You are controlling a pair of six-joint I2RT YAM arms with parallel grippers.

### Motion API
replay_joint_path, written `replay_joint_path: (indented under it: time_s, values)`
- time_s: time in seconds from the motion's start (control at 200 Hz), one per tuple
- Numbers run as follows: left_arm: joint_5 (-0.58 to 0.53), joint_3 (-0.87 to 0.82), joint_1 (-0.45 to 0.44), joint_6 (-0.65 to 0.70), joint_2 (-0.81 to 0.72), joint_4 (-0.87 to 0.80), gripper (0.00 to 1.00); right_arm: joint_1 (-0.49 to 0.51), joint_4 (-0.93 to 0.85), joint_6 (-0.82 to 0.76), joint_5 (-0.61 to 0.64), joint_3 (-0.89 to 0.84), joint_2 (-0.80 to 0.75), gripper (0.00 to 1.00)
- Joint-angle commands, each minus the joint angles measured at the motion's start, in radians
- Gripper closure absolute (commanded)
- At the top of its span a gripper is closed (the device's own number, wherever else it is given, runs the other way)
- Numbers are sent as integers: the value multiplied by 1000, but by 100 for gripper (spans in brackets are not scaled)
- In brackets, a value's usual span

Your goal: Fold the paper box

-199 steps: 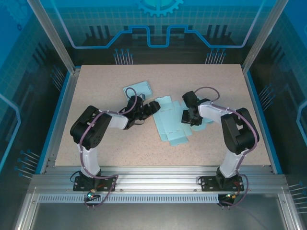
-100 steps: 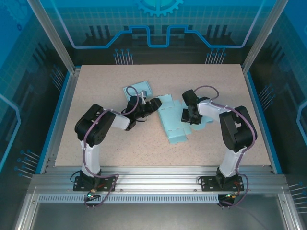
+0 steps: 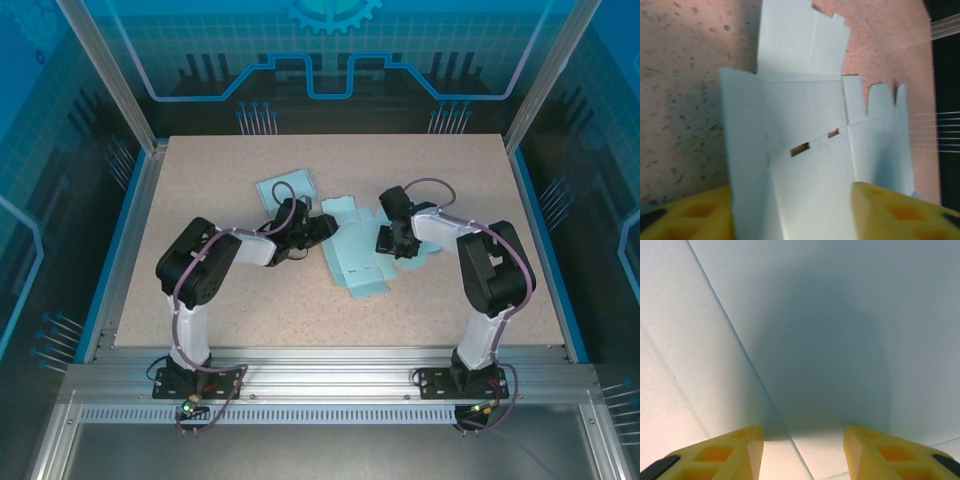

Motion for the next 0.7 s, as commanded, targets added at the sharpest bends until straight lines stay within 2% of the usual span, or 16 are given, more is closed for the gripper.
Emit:
replay_joint_path:
  time_s: [0.0,0.16,0.255,0.31,0.355,0.405,0.565,0.585,0.6,0.61,0.695]
  values:
    - [-40,11,-14,48,-25,-166,59,-7,-6,-11,-47,4,24,52]
    - [-73,26,-18,124,-62,-222,83,-6,-16,-17,-66,1,-26,52]
    - [-95,50,-17,242,-115,-287,90,-2,-26,-34,-66,-7,-89,49]
    - [-105,69,-17,330,-152,-332,94,1,-30,-52,-65,-15,-137,41]
    - [-106,80,-18,418,-187,-362,96,4,-31,-70,-64,-23,-185,27]
    - [-99,86,-17,525,-232,-383,100,8,-37,-96,-67,-30,-240,24]
    - [-55,100,-18,872,-391,-464,100,21,-38,-176,-50,-54,-443,23]
    - [-50,103,-18,913,-409,-476,100,23,-34,-186,-52,-59,-472,19]
    - [-49,107,-18,938,-423,-486,100,24,-28,-194,-54,-62,-494,5]
    - [-50,109,-17,955,-432,-493,100,24,-25,-200,-56,-65,-506,1]
    - [-34,137,-18,1097,-500,-562,100,24,-8,-245,-77,-75,-616,0]
